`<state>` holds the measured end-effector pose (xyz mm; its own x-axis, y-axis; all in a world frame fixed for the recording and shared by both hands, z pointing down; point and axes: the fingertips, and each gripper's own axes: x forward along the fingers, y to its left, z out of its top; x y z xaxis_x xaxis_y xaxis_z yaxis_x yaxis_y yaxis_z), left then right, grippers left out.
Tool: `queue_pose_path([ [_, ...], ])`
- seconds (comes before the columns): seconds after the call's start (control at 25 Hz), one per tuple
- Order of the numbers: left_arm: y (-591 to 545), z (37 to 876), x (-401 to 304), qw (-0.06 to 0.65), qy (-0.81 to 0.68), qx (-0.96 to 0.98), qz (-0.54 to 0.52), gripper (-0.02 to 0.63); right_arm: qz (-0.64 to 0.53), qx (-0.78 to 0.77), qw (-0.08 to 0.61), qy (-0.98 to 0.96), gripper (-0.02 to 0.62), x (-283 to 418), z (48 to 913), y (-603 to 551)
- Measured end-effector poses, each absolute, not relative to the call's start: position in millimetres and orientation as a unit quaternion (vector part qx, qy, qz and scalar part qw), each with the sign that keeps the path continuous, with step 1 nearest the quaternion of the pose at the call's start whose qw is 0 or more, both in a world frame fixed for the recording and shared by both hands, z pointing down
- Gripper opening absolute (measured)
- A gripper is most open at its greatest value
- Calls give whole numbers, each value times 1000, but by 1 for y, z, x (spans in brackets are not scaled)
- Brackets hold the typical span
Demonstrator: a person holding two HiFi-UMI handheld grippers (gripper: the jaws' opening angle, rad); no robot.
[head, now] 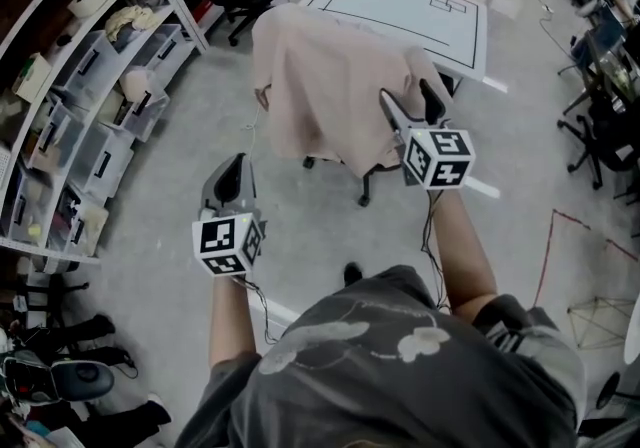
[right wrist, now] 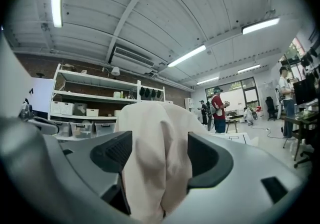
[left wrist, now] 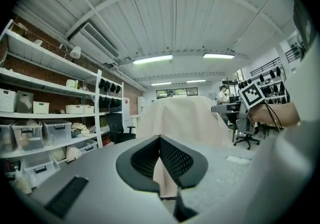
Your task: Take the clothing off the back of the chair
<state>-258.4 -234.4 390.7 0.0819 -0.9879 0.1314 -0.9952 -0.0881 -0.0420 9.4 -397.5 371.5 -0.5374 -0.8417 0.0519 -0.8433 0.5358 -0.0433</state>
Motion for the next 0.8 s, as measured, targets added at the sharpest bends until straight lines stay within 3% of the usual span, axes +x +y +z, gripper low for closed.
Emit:
queue_pose_path([
  [0.12, -251, 387, -260, 23, -679, 731, 64, 0, 15, 465, 20, -885, 305, -1, 366, -413],
  [0.24, -260, 388, -256, 20, -683, 727, 66, 0, -3, 451, 27, -892, 194, -5, 367, -417],
  [0.56, -280, 389, -253, 20, -679, 730, 76, 0, -9, 440, 2, -898, 24, 0, 365, -422],
  [0.8, -302, 381, -267, 41, -636, 771, 22, 2, -15, 433, 6, -901, 9, -14, 367, -416],
])
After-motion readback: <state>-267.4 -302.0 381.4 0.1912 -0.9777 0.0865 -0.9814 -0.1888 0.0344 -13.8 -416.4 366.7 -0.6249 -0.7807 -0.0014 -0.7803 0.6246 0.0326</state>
